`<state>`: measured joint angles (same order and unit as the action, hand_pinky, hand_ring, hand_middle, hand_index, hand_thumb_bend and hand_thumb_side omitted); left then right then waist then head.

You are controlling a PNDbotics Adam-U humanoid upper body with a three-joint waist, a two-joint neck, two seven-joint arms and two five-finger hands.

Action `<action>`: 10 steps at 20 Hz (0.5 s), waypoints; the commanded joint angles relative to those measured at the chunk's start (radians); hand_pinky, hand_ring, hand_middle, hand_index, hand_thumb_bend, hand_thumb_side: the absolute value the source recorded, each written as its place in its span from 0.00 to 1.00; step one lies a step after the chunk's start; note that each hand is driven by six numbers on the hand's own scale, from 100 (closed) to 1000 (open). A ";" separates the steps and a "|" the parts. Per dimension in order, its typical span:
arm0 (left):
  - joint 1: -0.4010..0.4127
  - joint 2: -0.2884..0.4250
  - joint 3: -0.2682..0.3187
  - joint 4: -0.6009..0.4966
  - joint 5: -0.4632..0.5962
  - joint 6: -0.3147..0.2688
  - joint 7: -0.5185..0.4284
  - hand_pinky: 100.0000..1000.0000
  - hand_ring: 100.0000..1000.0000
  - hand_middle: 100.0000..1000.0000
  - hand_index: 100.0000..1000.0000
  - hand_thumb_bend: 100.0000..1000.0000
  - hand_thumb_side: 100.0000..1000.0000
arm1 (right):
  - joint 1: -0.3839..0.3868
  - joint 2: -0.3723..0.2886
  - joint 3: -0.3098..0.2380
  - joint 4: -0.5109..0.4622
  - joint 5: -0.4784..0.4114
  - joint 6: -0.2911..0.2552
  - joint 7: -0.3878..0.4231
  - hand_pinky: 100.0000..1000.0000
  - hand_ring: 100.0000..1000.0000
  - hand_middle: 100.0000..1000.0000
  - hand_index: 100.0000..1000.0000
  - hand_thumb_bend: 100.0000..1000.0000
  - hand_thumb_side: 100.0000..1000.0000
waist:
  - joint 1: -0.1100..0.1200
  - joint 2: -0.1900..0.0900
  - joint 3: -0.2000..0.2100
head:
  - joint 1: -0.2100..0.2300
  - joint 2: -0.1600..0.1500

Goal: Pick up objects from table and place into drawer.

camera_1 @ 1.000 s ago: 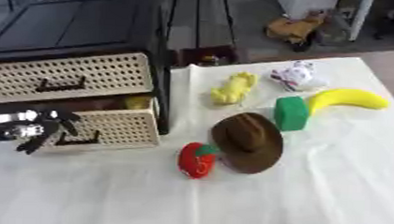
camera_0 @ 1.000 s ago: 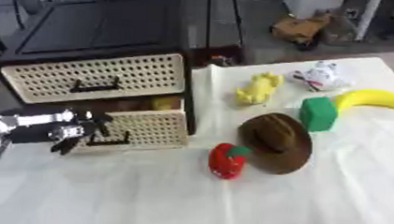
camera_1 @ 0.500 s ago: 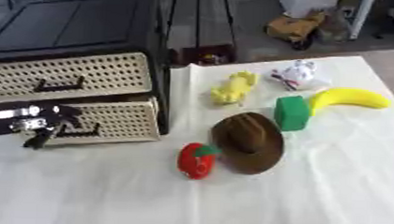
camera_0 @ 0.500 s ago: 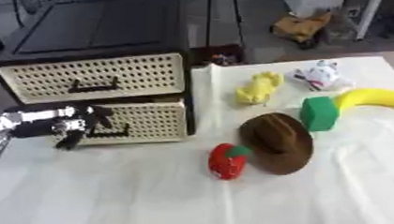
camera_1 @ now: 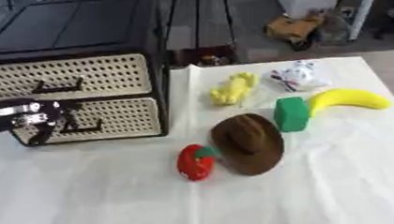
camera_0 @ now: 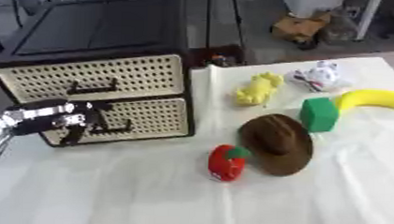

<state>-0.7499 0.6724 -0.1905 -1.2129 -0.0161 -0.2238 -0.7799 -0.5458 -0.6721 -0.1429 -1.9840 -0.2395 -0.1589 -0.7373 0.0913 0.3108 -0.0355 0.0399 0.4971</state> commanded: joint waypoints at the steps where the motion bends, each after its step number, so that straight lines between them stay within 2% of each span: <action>1: -0.023 0.020 0.011 -0.016 0.009 -0.014 -0.009 0.15 0.28 0.74 0.97 0.00 1.00 | -0.014 -0.014 -0.014 -0.016 -0.005 0.003 0.001 0.44 0.54 0.45 0.50 0.00 0.54 | -0.003 -0.018 0.002 | 0.002 -0.012; 5: -0.009 0.033 0.013 -0.080 0.004 -0.023 -0.031 0.16 0.27 0.58 0.85 0.00 1.00 | -0.011 -0.016 -0.015 -0.016 -0.006 0.003 -0.001 0.44 0.54 0.45 0.50 0.00 0.54 | -0.003 -0.022 0.009 | -0.002 -0.010; 7: -0.003 0.046 0.022 -0.124 0.014 -0.033 -0.041 0.16 0.27 0.54 0.80 0.00 1.00 | -0.008 -0.018 -0.016 -0.016 -0.006 0.004 -0.002 0.44 0.54 0.45 0.50 0.00 0.53 | -0.003 -0.027 0.014 | -0.005 -0.006; 10: 0.012 0.065 0.037 -0.195 0.050 -0.047 -0.068 0.17 0.28 0.52 0.79 0.00 1.00 | -0.003 -0.019 -0.016 -0.016 -0.006 0.005 -0.004 0.44 0.54 0.45 0.50 0.00 0.53 | -0.003 -0.033 0.021 | -0.010 -0.002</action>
<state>-0.7257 0.6894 -0.1770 -1.3657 0.0171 -0.2603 -0.8323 -0.5421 -0.6719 -0.1482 -1.9840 -0.2400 -0.1567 -0.7396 0.0913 0.3036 -0.0155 0.0329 0.4980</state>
